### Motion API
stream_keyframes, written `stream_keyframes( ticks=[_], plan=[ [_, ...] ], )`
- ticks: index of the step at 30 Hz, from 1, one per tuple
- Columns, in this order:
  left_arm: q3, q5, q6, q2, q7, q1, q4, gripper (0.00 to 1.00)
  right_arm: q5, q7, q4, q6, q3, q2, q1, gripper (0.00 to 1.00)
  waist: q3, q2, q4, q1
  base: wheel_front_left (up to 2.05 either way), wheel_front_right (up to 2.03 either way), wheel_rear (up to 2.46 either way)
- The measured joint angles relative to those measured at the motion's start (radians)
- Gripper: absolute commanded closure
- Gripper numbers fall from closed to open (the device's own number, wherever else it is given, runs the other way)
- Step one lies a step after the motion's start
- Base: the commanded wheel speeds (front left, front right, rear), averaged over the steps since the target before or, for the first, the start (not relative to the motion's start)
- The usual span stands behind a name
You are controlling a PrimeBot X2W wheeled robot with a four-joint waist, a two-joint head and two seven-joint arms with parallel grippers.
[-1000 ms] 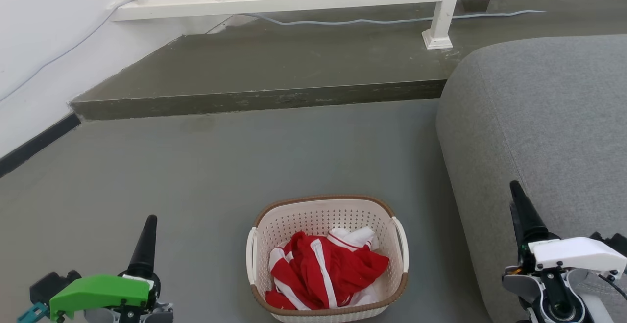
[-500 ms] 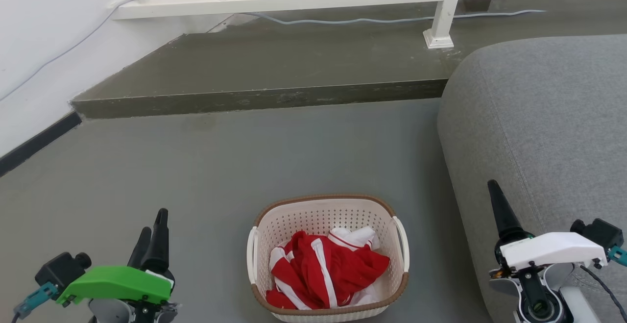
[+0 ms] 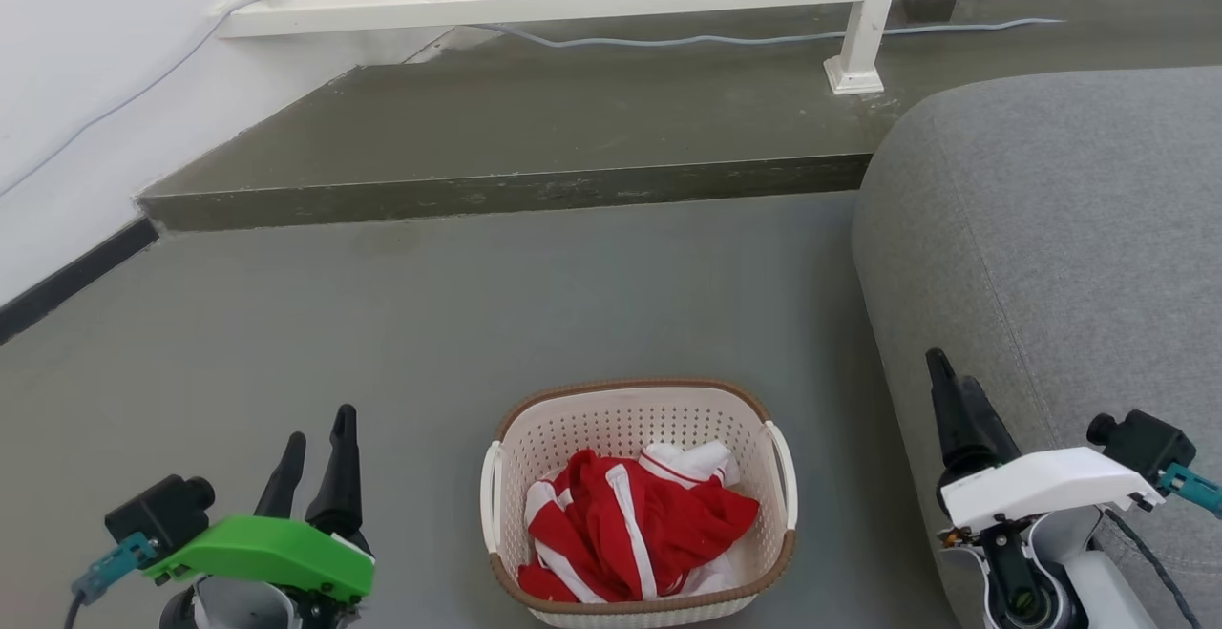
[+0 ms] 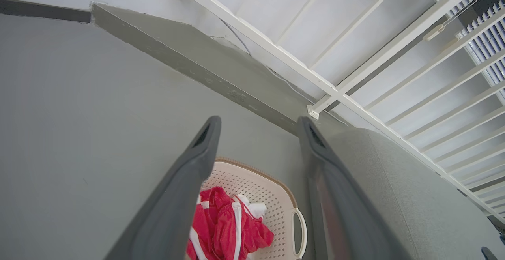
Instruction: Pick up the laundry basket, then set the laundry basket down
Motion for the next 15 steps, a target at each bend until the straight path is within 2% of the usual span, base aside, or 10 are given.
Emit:
stream_keyframes(
  ticks=[15],
  plan=[
    [-0.043, 0.196, 0.039, 0.013, -0.044, 0.021, -0.029, 0.00, -0.181, -0.042, -0.018, -0.026, 0.046, 0.000, 0.003, 0.00, -0.002, 0.0000, 0.001, 0.0000, 0.00, 0.00, 0.00]
  ],
)
